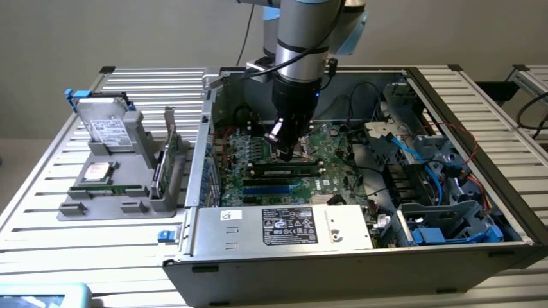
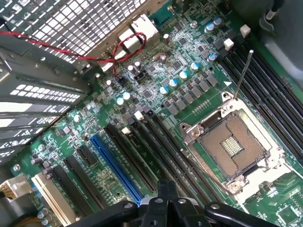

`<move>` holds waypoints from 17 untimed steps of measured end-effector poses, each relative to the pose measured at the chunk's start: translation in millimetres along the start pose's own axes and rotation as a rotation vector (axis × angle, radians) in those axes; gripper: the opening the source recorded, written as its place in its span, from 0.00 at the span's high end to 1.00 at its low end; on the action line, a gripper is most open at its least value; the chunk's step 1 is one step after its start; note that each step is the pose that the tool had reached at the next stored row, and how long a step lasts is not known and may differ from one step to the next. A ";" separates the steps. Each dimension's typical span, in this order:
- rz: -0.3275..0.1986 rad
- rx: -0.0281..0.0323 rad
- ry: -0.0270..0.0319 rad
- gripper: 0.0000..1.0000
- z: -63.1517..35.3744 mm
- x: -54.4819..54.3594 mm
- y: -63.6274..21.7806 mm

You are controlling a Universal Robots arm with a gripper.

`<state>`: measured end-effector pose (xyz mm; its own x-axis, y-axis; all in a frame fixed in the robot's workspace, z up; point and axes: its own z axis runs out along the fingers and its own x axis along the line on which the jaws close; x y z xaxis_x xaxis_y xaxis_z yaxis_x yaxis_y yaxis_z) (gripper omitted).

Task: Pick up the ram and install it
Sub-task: 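Press down the ram until it locks into place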

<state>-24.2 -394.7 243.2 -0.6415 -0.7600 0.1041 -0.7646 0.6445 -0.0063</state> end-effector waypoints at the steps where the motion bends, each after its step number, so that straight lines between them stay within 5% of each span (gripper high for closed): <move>1: 0.011 -0.0007 -0.0002 0.89 0.0 0.0 0.0; 17: 0.160 -0.0018 -0.0119 0.89 0.0 0.0 0.0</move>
<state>-24.2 -394.7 243.2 -0.7561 -0.6482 0.0901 -0.6521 0.7579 -0.0202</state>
